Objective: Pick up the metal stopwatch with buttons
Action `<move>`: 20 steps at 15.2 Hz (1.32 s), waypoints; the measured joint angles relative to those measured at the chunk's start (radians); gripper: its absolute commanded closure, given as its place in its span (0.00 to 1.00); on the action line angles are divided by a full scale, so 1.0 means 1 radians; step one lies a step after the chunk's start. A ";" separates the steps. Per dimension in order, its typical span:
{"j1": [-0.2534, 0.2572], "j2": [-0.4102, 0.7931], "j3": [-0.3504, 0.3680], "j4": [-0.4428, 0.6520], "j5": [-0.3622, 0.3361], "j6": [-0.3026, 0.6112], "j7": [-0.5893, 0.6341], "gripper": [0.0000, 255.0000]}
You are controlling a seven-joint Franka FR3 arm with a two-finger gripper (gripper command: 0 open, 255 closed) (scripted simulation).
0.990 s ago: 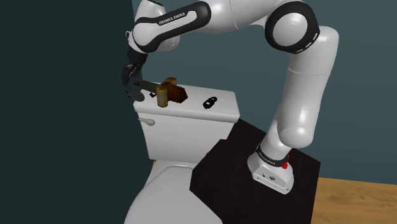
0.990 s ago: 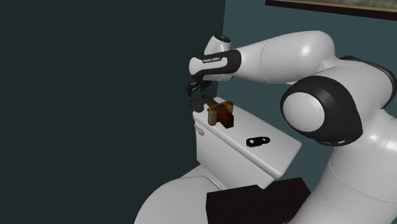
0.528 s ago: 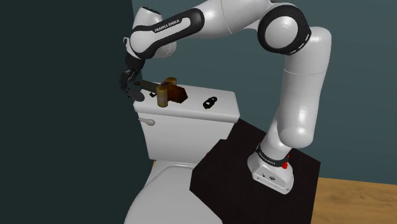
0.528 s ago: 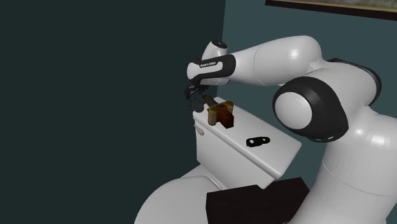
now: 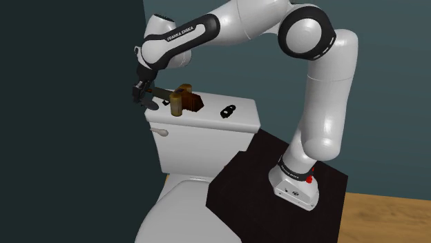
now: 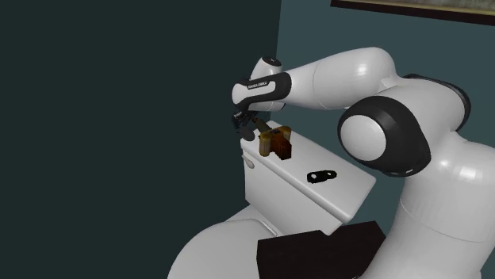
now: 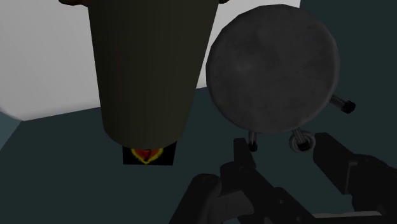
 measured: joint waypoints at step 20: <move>0.000 -0.059 -0.016 0.089 -0.030 -0.142 0.044 1.00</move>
